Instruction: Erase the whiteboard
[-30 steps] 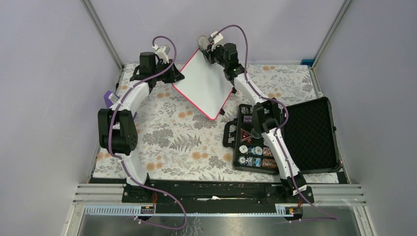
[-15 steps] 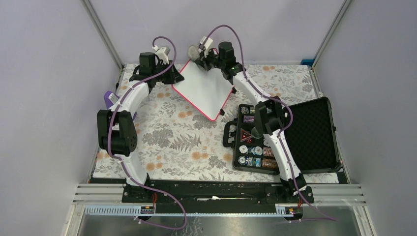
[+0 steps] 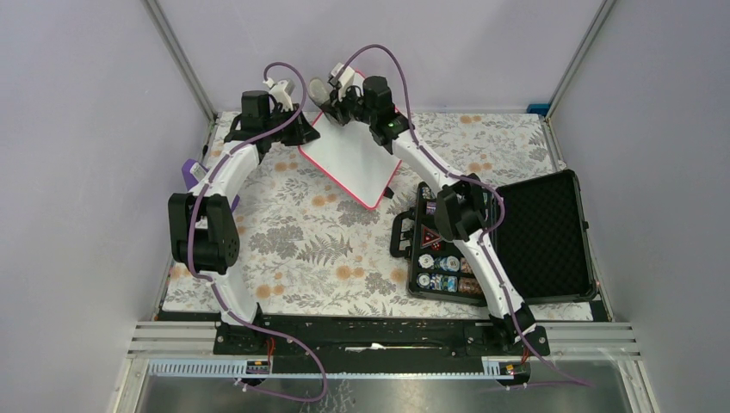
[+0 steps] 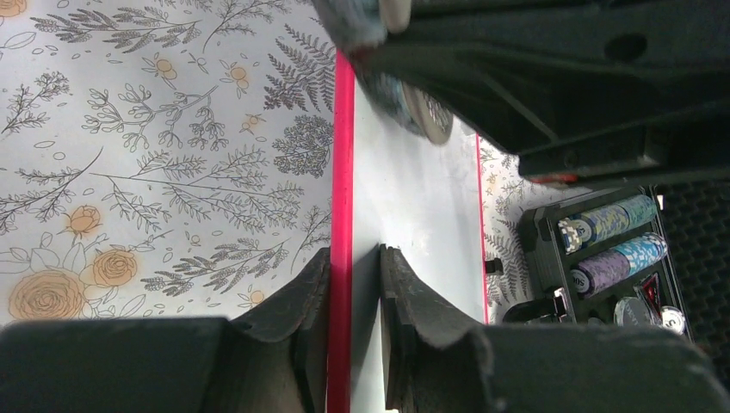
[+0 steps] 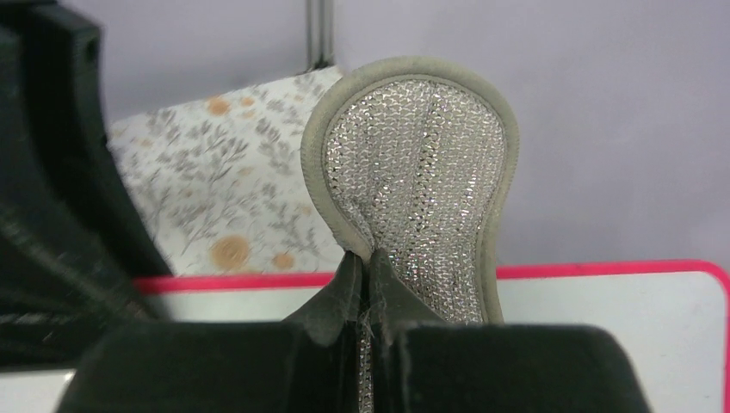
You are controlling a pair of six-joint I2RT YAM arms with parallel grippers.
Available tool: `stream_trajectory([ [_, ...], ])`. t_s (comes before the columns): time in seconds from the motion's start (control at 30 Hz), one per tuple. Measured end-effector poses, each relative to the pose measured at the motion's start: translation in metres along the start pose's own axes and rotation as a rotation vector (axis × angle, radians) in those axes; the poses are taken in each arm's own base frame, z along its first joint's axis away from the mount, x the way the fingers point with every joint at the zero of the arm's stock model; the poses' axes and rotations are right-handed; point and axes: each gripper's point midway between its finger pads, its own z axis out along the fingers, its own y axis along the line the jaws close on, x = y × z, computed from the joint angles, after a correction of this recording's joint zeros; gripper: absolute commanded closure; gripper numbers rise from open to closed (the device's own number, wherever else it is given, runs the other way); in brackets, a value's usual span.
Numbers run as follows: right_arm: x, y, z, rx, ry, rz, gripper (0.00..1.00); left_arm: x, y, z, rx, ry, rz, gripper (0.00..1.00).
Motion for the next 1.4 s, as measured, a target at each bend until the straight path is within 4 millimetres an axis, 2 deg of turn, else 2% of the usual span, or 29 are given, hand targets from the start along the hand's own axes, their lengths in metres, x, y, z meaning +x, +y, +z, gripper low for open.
stream_trajectory([
  [0.2, -0.003, -0.032, 0.008, 0.113, -0.068, 0.015, 1.00, -0.001, -0.001, 0.001, 0.000, -0.003, 0.002, 1.00],
  [0.3, -0.001, -0.048, 0.005, 0.147, -0.088, 0.030, 1.00, 0.000, -0.003, 0.002, 0.004, 0.000, 0.004, 1.00],
  [0.47, 0.012, -0.089, -0.006, 0.225, -0.118, 0.081, 1.00, 0.001, -0.008, 0.003, 0.013, 0.001, 0.013, 1.00],
  [0.6, 0.041, -0.132, -0.023, 0.324, -0.097, 0.143, 1.00, -0.001, -0.010, 0.003, 0.016, -0.004, 0.017, 1.00],
  [0.73, 0.078, -0.173, -0.051, 0.417, -0.048, 0.262, 1.00, -0.001, -0.010, 0.003, 0.018, -0.005, 0.017, 1.00],
  [0.87, 0.125, -0.192, -0.077, 0.468, 0.034, 0.385, 1.00, -0.003, -0.014, 0.002, 0.029, -0.010, 0.019, 1.00],
  [0.97, 0.148, -0.185, -0.094, 0.500, 0.089, 0.440, 1.00, -0.007, -0.021, 0.002, 0.045, -0.026, 0.024, 1.00],
  [1.07, 0.149, -0.158, -0.105, 0.510, 0.139, 0.458, 1.00, -0.010, -0.030, -0.004, 0.054, -0.034, 0.035, 1.00],
  [1.13, 0.144, -0.135, -0.100, 0.485, 0.155, 0.461, 1.00, -0.010, -0.033, -0.006, 0.055, -0.033, 0.036, 1.00],
  [1.17, 0.140, -0.120, -0.097, 0.481, 0.149, 0.452, 1.00, -0.010, -0.035, -0.007, 0.053, -0.035, 0.036, 1.00],
  [1.2, 0.133, -0.095, -0.098, 0.482, 0.143, 0.441, 1.00, -0.009, -0.035, -0.008, 0.046, -0.031, 0.031, 1.00],
  [1.23, 0.131, -0.090, -0.099, 0.481, 0.143, 0.440, 1.00, -0.008, -0.034, -0.008, 0.040, -0.029, 0.030, 1.00],
  [1.27, 0.122, -0.072, -0.100, 0.469, 0.117, 0.442, 1.00, -0.008, -0.033, -0.008, 0.036, -0.028, 0.030, 1.00],
  [1.4, 0.100, 0.019, -0.107, 0.381, 0.074, 0.482, 1.00, -0.001, -0.023, -0.007, 0.002, -0.019, 0.024, 1.00],
])
